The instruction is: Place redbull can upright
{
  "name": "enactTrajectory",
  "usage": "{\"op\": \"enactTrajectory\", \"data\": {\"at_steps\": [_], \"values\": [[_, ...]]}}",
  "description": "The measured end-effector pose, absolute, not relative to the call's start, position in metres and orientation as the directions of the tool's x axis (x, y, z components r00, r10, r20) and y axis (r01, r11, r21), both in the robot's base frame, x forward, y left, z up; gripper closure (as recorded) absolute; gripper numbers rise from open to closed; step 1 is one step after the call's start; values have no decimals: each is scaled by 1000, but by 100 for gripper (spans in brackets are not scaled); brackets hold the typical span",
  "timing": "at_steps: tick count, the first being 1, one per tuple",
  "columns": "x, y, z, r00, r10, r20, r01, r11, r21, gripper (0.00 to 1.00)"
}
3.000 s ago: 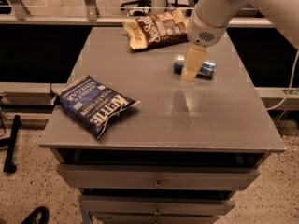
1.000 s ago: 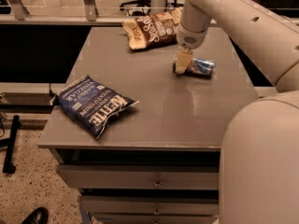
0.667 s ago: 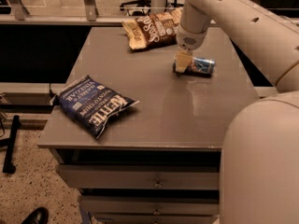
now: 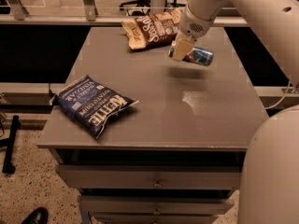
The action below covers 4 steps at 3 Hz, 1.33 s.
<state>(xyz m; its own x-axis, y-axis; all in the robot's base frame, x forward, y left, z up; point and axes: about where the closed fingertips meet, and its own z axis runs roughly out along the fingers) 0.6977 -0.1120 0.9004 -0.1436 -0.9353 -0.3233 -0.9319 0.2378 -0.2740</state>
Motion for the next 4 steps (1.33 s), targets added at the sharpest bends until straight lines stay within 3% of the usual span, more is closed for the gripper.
{"op": "enactTrajectory", "data": {"at_steps": [2,4], "values": [[685,-108,944,-1,-736,-677,-936,238,-257,100],[666,-132,966,77,-440,-894,-943,258,-208,100]]}}
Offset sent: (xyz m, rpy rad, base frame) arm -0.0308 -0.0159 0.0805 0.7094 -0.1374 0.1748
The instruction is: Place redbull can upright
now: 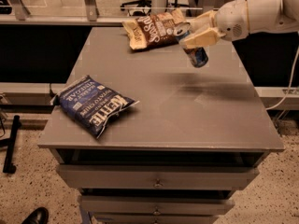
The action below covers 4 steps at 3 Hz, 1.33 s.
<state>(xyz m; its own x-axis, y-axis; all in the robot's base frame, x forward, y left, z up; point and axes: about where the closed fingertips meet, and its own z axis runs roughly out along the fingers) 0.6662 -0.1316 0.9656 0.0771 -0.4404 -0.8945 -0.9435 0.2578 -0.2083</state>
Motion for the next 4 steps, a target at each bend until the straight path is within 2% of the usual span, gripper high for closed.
{"op": "enactTrajectory", "data": {"at_steps": [2,4], "values": [[649,-164,963,51,-107,-993,-957,278,-79,100],[642,-171,951,36,28,-999,-966,258,-27,100]]}}
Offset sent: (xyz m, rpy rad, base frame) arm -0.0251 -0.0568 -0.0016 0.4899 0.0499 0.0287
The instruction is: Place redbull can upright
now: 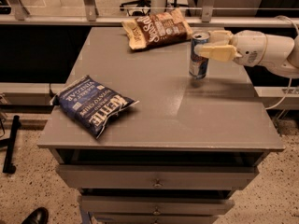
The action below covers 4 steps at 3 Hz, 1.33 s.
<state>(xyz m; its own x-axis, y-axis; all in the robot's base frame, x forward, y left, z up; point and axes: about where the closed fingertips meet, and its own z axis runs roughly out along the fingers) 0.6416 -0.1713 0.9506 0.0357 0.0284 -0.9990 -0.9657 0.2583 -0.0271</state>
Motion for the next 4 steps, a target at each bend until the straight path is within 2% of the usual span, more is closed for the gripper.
{"op": "enactTrajectory", "data": {"at_steps": [1,2,3,4], "values": [[638,-168,939,31,66,-997,-972,236,-15,100],[635,-166,928,27,80,-996,-977,212,-10,83],[632,-165,921,26,81,-996,-980,201,-9,60],[629,-166,914,22,75,-997,-981,196,-7,28]]}}
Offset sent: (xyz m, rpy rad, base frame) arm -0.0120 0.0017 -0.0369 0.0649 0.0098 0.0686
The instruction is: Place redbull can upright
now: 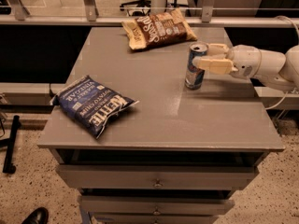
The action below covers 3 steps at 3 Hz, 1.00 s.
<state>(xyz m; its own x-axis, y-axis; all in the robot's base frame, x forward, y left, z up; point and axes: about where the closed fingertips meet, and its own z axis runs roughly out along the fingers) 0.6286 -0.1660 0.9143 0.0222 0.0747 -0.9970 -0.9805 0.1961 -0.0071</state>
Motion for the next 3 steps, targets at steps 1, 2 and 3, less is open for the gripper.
{"op": "enactTrajectory", "data": {"at_steps": [1,2,3], "values": [[625,-170,913,27,53,-998,-980,198,-16,5],[617,-188,922,53,-49,-997,-977,205,-62,0],[609,-241,939,71,-188,-980,-954,273,-121,0]]}}
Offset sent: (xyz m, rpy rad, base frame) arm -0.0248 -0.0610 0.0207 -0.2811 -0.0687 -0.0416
